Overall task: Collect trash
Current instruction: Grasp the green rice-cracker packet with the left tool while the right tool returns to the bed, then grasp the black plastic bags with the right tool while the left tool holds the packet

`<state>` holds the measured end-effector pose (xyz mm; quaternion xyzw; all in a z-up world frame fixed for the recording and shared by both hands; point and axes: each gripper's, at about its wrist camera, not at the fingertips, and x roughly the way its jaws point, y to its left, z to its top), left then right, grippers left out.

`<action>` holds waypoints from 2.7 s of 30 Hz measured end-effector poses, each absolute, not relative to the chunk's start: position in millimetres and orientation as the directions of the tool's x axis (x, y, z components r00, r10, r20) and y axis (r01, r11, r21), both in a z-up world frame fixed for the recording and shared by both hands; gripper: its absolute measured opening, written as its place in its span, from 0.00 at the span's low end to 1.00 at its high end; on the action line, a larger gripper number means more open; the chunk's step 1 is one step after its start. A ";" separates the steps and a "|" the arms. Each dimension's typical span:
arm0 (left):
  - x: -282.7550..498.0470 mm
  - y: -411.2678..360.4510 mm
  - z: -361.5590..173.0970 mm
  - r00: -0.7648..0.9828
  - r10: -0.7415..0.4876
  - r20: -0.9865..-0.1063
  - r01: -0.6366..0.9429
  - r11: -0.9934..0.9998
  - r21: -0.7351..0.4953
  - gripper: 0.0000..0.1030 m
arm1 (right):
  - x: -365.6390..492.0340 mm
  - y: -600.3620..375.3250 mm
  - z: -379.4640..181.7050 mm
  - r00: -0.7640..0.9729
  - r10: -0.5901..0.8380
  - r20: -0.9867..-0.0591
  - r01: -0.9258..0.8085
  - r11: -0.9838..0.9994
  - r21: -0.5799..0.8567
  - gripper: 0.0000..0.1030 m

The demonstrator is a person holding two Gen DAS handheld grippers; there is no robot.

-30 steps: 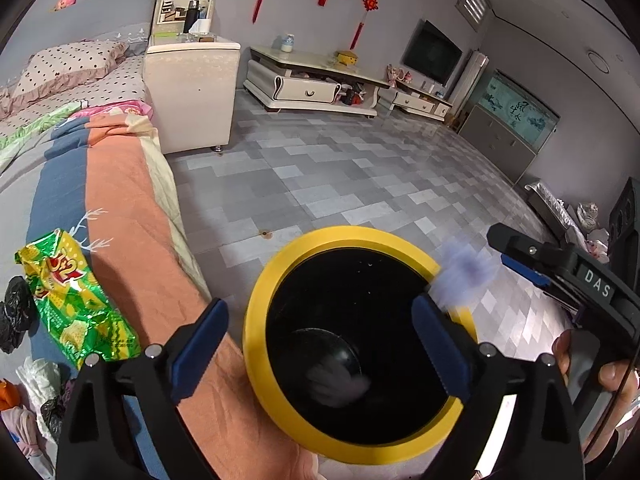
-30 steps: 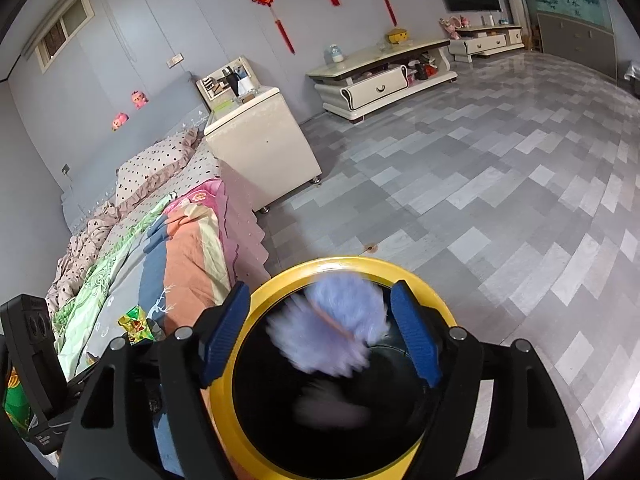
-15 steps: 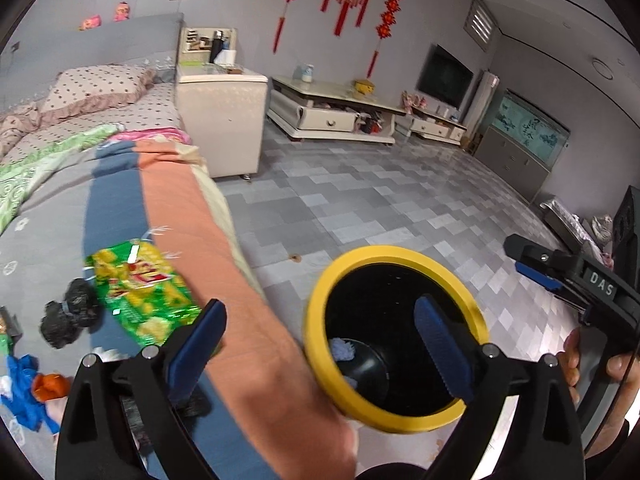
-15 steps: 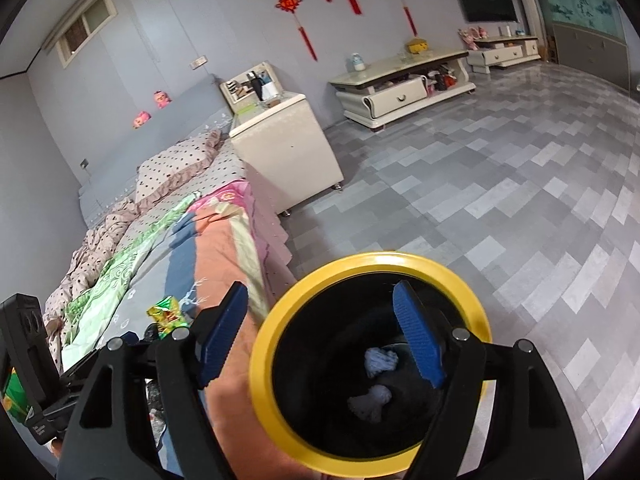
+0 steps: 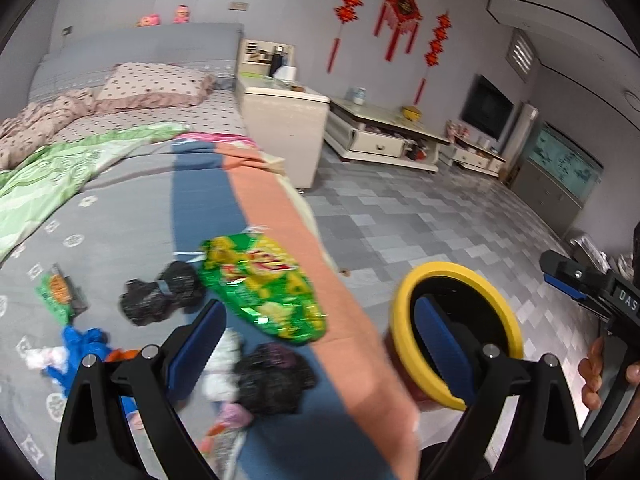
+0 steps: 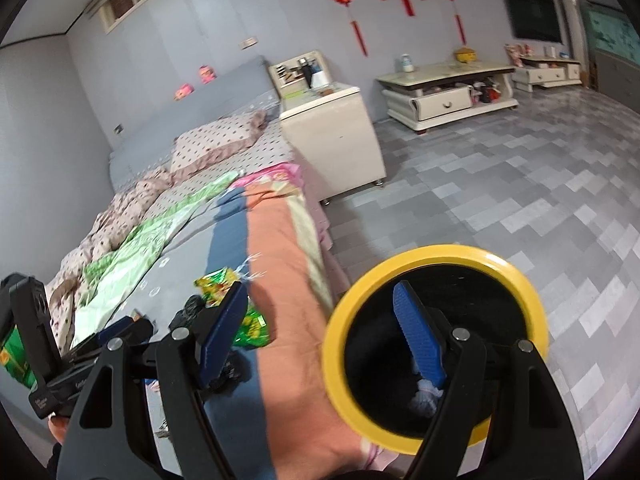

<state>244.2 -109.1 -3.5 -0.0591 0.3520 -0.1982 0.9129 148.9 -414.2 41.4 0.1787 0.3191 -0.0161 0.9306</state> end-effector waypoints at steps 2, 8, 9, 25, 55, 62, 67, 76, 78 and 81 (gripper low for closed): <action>243.1 -89.2 -6.6 0.687 -0.376 -0.622 0.289 0.927 -0.241 0.89 | 153.2 -397.3 40.0 0.788 0.106 -0.606 0.119 0.940 0.319 0.70; 245.6 -27.6 -18.6 0.712 -0.287 -0.641 0.174 0.956 -0.235 0.89 | 166.7 -356.1 30.5 0.759 0.164 -0.630 0.053 0.949 0.311 0.70; 246.7 -16.7 -22.5 0.714 -0.268 -0.647 0.151 0.961 -0.231 0.89 | 168.3 -349.9 29.2 0.755 0.171 -0.633 0.045 0.950 0.310 0.70; 301.4 113.2 -74.9 0.693 -0.029 -0.720 -0.113 0.983 -0.147 0.89 | 204.5 -259.6 -26.2 0.631 0.281 -0.723 -0.104 0.954 0.280 0.70; 419.6 149.2 -167.6 0.556 0.037 -0.830 -0.163 0.985 -0.065 0.68 | 281.3 -194.7 -149.0 0.418 0.315 -0.852 -0.187 0.948 0.258 0.61; 422.6 147.1 -172.8 0.557 0.024 -0.830 -0.144 0.987 -0.068 0.49 | 285.7 -193.3 -152.4 0.413 0.315 -0.855 -0.198 0.947 0.254 0.51; 419.2 150.0 -167.9 0.561 0.018 -0.828 -0.148 0.986 -0.078 0.39 | 283.7 -193.0 -149.5 0.421 0.315 -0.851 -0.198 0.947 0.253 0.47; 402.8 164.0 -150.4 0.564 -0.004 -0.826 -0.173 0.977 -0.123 0.14 | 268.1 -199.5 -131.0 0.455 0.322 -0.830 -0.190 0.946 0.263 0.44; 396.3 166.8 -143.4 0.572 -0.007 -0.820 -0.180 0.974 -0.134 0.14 | 262.4 -201.6 -124.9 0.464 0.329 -0.822 -0.189 0.944 0.271 0.44; 387.4 168.6 -132.6 0.587 -0.003 -0.810 -0.176 0.976 -0.131 0.13 | 252.6 -205.5 -115.0 0.480 0.335 -0.811 -0.189 0.942 0.277 0.44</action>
